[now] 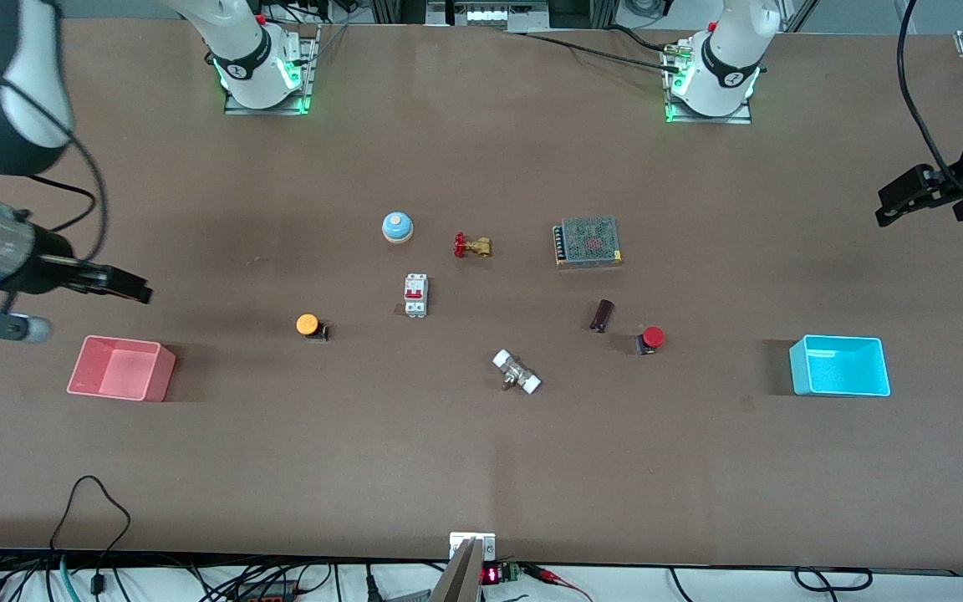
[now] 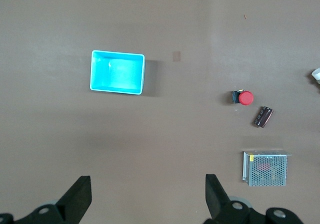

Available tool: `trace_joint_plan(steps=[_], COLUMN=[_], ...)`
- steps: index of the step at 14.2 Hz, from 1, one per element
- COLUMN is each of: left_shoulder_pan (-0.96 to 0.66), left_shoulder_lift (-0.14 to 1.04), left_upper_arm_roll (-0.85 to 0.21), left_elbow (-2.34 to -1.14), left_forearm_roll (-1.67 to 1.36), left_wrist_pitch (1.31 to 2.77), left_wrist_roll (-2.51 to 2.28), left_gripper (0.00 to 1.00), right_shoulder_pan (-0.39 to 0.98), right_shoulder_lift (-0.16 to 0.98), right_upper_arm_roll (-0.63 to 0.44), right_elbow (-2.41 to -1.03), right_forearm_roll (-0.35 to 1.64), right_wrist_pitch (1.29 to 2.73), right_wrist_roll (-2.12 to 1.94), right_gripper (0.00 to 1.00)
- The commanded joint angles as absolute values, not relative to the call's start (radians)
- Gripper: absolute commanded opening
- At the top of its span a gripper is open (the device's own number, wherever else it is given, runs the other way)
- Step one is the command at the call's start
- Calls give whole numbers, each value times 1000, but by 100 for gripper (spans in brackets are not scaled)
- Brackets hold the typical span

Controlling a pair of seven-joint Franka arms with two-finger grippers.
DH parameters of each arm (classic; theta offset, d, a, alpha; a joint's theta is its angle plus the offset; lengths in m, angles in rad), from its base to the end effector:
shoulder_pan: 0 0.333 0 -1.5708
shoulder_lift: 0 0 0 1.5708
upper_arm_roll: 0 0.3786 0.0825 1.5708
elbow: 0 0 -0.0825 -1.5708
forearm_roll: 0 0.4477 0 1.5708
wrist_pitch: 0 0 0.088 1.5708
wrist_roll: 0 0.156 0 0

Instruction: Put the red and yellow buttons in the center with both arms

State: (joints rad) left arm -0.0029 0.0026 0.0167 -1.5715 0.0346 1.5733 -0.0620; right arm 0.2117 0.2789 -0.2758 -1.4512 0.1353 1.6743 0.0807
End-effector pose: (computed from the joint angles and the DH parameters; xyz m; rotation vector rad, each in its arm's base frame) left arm 0.6192 0.0139 0.6364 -3.1047 -0.1176 -0.0001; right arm 0.7169 -0.0041 0.5305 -3.0731 0.2362 0.0706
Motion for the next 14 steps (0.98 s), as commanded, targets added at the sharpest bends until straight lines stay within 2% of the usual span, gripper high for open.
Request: trace_joint_plan(steps=[1, 4, 10, 14], left_shoulder_pan=[1, 5, 1, 3], left_shoulder_lift=[-21, -21, -37, -31], left_upper_arm_roll=[31, 29, 17, 25], left_elbow=[-1600, -1589, -1555, -1548], left_forearm_roll=[15, 15, -17, -66], left_wrist_pitch=[1568, 1559, 1522, 1525], left_wrist_roll=[-34, -34, -37, -35], left_gripper=[100, 100, 100, 100], right_shoulder_pan=[74, 58, 55, 54], right_shoulder_lift=[206, 164, 49, 48], right_upper_arm_roll=[-126, -95, -97, -100], right_elbow=[-1459, -1468, -1595, -1598], right_forearm_roll=[2, -28, -28, -28], right_wrist_pitch=[1628, 1556, 1557, 1552], right_wrist_roll=[37, 55, 5, -20], right_gripper=[100, 100, 100, 100])
